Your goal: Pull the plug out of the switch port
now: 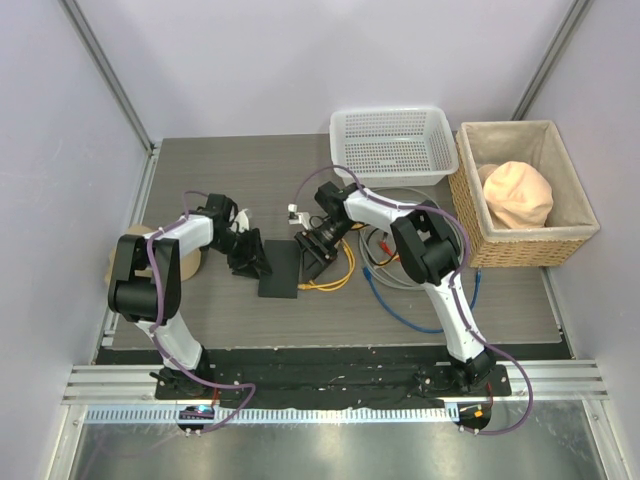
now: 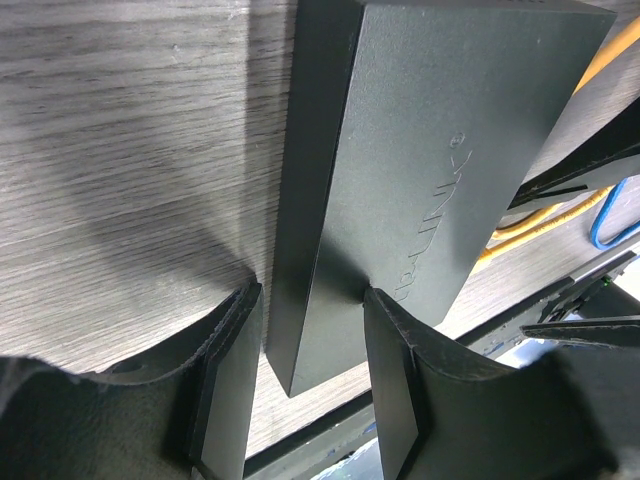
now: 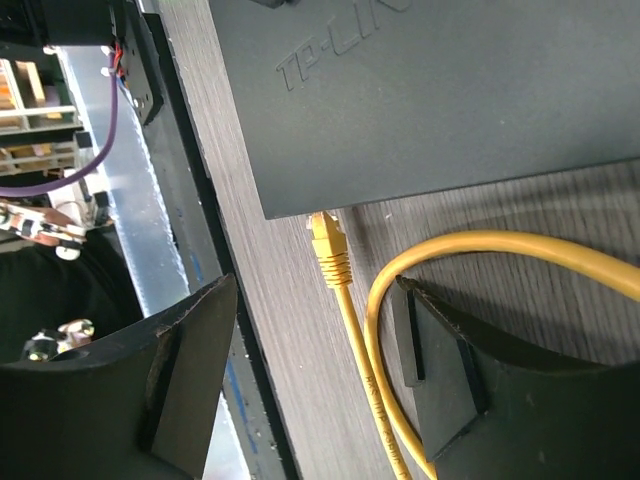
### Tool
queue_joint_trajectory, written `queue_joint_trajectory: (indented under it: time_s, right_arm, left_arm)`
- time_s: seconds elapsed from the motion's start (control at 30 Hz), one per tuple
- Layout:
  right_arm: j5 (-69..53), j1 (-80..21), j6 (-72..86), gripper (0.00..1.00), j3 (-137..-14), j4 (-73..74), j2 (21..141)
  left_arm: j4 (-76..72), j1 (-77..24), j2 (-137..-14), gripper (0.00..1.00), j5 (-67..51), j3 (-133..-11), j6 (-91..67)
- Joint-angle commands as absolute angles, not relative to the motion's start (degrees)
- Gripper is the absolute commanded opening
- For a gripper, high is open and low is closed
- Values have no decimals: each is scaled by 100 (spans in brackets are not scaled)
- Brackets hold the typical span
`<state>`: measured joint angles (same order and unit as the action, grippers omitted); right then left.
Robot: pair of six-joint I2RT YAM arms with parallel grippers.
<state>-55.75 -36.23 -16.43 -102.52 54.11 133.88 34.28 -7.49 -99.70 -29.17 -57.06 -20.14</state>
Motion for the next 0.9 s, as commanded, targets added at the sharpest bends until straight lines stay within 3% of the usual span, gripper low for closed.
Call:
queue_joint_trajectory:
  time_s: [0.0,0.33,0.6,0.87]
  right_arm:
    - [-5633,-3718,-1977,71,-10476,5589,13157]
    - [-5669,-3823,-2241,63,-10722,5801,13202]
    - [-5450,-3902,-1743,66,-10548,5521,13263]
    - [-3890,-4087,-493,77,-9827,4440,13079]
  left_arm:
    - [3173,-782,-10046,48,-2584,-5625,-1890]
    - [3234,-888,-10099,48,-2505,-5660,-1846]
    - [3252,-888,-10151,49,-2461,-5730,-1810]
    - [3278,-888,-10072,49,-2443,-5704,-1793]
